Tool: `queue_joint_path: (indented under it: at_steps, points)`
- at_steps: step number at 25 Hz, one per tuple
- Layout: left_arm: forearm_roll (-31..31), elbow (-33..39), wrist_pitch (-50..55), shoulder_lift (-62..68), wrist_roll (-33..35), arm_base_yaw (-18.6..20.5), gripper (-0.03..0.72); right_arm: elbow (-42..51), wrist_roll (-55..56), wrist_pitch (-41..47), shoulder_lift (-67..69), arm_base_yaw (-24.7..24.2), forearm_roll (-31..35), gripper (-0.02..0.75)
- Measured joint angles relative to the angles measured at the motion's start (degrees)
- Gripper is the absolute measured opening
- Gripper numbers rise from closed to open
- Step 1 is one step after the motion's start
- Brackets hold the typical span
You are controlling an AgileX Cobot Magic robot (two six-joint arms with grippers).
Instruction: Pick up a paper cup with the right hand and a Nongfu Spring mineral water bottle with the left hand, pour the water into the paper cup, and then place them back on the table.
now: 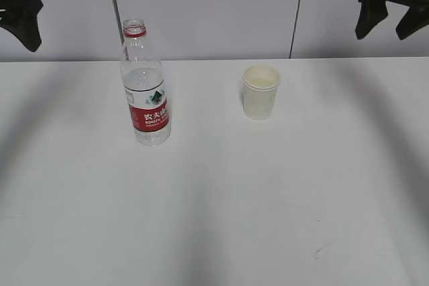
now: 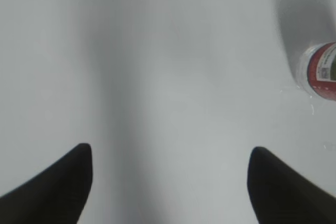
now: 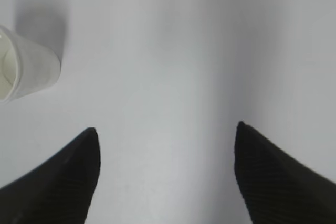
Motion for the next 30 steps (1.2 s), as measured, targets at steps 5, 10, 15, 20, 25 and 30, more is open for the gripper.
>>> queue_joint_path:
  at_steps: [5,10,15,20,25,30]
  points:
    - [0.6,0.0,0.1,-1.3,-1.3,0.0,0.552,0.0,0.0,0.1,-3.3,0.0,0.0,0.588]
    - [0.5,0.0,0.2,-3.5,-1.6,0.0,0.552,0.1,0.0,0.2,-6.7,0.0,0.0,0.588]
    - [0.5,0.7,0.3,-6.8,-1.8,0.0,0.552,4.2,0.0,0.3,-12.0,0.0,-1.6,0.588]
    - [0.4,5.0,0.3,-10.6,-2.5,0.0,0.552,9.1,-0.1,0.5,-16.9,0.0,-2.4,0.588]
    - [0.1,12.4,0.4,-16.5,-2.6,0.0,0.552,12.6,-0.6,0.5,-21.5,0.0,-2.4,0.588]
    - [0.1,19.7,0.4,-22.2,-2.6,0.0,0.552,17.8,-0.8,0.5,-25.5,0.0,-3.3,0.588]
